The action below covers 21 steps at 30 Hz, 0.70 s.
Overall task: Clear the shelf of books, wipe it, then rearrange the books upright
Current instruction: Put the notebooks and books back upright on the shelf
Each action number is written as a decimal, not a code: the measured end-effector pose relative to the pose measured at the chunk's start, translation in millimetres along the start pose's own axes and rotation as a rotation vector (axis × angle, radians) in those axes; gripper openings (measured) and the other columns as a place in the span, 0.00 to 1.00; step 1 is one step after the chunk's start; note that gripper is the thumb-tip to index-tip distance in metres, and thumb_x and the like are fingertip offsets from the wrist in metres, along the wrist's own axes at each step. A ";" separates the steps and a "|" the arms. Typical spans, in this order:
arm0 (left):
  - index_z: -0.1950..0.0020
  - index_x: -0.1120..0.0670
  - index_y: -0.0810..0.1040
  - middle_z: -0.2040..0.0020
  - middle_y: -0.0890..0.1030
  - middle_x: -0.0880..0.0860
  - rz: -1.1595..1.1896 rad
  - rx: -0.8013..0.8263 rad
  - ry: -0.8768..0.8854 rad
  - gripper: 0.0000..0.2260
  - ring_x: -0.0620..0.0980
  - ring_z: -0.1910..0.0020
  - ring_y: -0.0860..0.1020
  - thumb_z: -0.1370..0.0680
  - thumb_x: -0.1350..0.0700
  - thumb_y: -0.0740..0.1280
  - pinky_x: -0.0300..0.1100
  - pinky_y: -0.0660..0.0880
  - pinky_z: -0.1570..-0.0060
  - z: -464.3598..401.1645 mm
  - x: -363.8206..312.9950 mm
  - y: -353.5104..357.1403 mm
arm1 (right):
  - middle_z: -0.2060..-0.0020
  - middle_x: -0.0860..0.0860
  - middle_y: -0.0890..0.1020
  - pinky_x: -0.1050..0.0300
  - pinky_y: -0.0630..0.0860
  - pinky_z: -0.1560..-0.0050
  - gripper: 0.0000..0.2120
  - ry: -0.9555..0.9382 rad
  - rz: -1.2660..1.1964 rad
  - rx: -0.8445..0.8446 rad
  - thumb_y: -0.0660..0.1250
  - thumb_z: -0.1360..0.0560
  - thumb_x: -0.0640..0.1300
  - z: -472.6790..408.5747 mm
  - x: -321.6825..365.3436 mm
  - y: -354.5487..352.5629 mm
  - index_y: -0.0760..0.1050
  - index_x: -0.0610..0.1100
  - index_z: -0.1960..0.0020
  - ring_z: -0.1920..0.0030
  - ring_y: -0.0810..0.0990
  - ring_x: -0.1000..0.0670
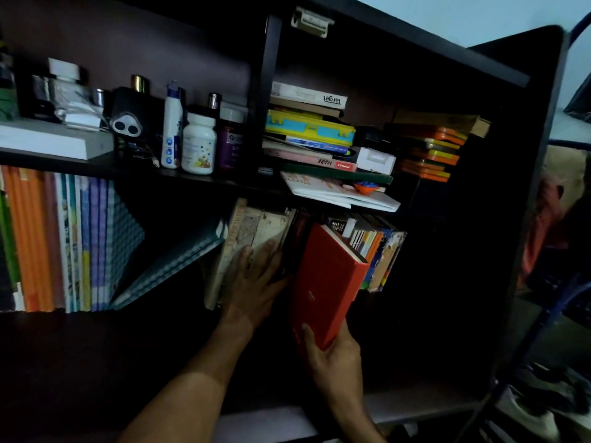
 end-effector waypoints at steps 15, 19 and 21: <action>0.34 0.42 0.76 0.25 0.70 0.59 -0.015 -0.026 -0.206 0.18 0.63 0.22 0.61 0.23 0.44 0.61 0.72 0.59 0.30 10.1 14.7 -15.4 | 0.46 0.49 0.84 0.54 0.77 0.52 0.26 -0.032 0.206 0.093 0.68 0.24 0.61 -26.0 6.4 22.0 0.70 0.54 0.29 0.48 0.84 0.44; 0.33 0.41 0.73 0.26 0.71 0.59 -0.039 0.045 -0.236 0.19 0.62 0.22 0.59 0.24 0.48 0.59 0.71 0.58 0.29 8.2 13.7 -13.6 | 0.47 0.47 0.84 0.49 0.79 0.51 0.27 -0.026 0.219 0.100 0.65 0.24 0.66 -44.0 5.2 41.2 0.69 0.53 0.31 0.48 0.84 0.40; 0.36 0.41 0.78 0.27 0.71 0.58 -0.064 0.098 -0.279 0.18 0.62 0.21 0.59 0.24 0.48 0.59 0.70 0.57 0.28 5.8 11.6 -14.2 | 0.46 0.46 0.84 0.46 0.80 0.50 0.32 -0.006 0.181 0.095 0.62 0.27 0.71 -50.3 6.3 46.6 0.64 0.55 0.29 0.48 0.84 0.40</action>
Point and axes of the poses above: each hand's wrist, its own z-axis away from the middle knuckle, its own y-axis out of the palm, x = y × z, the point moved 4 cm from there along -z, towards the middle knuckle
